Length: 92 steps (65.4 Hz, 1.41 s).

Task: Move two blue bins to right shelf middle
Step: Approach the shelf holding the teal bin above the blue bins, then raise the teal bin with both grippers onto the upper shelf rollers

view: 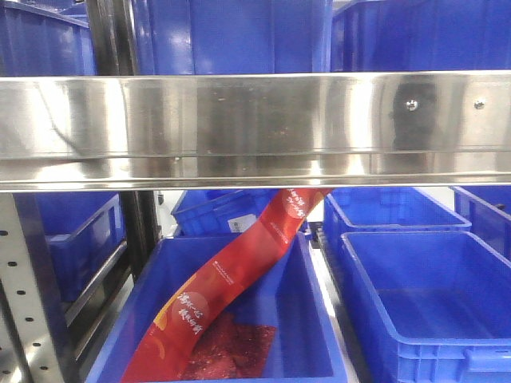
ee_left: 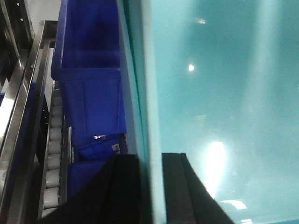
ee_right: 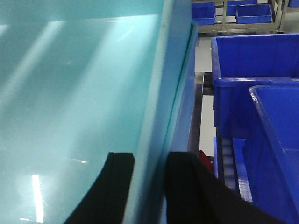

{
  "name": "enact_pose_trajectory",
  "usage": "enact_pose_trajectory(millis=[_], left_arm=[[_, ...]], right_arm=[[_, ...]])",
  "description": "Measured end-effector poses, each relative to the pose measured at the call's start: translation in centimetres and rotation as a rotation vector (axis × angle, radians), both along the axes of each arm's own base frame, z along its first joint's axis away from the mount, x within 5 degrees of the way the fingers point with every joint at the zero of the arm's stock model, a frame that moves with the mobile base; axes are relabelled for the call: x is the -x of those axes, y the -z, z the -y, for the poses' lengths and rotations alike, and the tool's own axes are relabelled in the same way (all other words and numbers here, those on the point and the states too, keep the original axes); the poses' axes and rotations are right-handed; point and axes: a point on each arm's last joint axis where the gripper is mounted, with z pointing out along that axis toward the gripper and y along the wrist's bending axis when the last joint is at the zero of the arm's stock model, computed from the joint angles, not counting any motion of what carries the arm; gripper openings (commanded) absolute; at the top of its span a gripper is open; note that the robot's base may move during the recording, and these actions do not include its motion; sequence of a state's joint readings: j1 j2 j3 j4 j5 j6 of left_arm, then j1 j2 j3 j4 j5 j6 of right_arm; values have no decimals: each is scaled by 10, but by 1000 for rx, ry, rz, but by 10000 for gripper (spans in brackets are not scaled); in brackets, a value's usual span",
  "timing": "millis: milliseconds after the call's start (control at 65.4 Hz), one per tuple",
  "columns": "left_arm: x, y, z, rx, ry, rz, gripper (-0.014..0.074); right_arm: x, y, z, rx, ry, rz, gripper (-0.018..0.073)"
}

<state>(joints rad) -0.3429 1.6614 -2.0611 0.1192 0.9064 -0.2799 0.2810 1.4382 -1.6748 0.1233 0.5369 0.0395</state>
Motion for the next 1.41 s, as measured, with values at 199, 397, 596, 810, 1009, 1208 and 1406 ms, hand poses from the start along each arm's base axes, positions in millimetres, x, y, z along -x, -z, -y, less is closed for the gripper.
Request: enact_pose_trajectory(millis=[199, 397, 596, 810, 1009, 1208, 1406], left_arm=[[0, 0, 0, 0, 0, 0, -111], [0, 0, 0, 0, 0, 0, -111], [0, 0, 0, 0, 0, 0, -111], [0, 0, 0, 0, 0, 0, -111], [3, 4, -2, -19, -6, -59, -111], [10, 17, -8, -106, -46, -211, -111], [10, 26, -12, -169, -80, -269, -111]], right_arm=[[0, 0, 0, 2, 0, 1, -153], [0, 0, 0, 2, 0, 1, -153], [0, 0, 0, 2, 0, 1, -153], [0, 0, 0, 2, 0, 1, -153], [2, 4, -2, -15, -19, -58, -153], [5, 20, -6, -6, -58, -231, -153], [-7, 39, -13, -12, -81, -333, -153]])
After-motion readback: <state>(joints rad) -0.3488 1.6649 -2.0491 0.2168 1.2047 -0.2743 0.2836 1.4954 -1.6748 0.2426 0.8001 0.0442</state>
